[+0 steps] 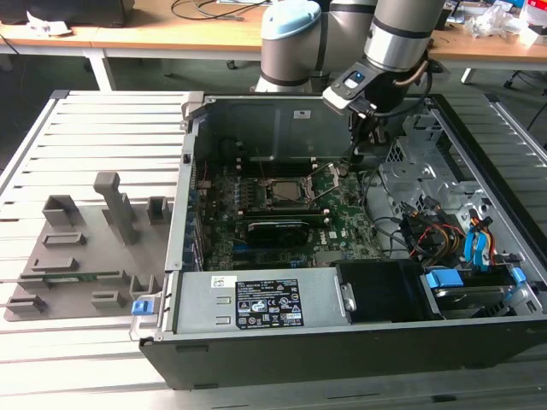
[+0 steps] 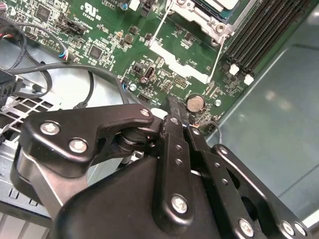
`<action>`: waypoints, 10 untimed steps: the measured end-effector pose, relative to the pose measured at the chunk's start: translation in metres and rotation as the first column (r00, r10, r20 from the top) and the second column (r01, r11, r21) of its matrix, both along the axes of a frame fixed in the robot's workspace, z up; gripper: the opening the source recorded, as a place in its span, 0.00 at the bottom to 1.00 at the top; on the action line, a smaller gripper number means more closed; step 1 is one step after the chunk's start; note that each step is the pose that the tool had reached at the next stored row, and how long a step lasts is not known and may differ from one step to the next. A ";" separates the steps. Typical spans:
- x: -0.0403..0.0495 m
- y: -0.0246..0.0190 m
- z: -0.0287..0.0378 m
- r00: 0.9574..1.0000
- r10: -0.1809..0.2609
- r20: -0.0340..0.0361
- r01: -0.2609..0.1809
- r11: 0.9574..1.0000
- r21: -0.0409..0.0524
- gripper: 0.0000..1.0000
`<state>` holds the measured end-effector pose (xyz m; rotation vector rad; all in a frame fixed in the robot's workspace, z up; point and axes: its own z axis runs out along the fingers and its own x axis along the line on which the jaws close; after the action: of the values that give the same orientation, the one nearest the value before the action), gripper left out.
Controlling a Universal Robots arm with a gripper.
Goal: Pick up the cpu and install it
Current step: 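Close the cpu cover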
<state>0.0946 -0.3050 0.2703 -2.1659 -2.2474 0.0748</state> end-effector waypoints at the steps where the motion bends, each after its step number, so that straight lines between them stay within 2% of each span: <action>1: 0.0000 0.0000 -0.0018 1.000 0.000 0.000 0.000 1.000 0.000 0.11; 4: 0.0000 0.0000 -0.0056 1.000 0.001 0.000 -0.001 1.000 0.000 0.11; 10: -0.0017 0.0000 -0.0200 1.000 0.003 0.000 -0.003 1.000 0.000 0.11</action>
<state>0.0930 -0.3049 0.2504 -2.1630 -2.2502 0.0747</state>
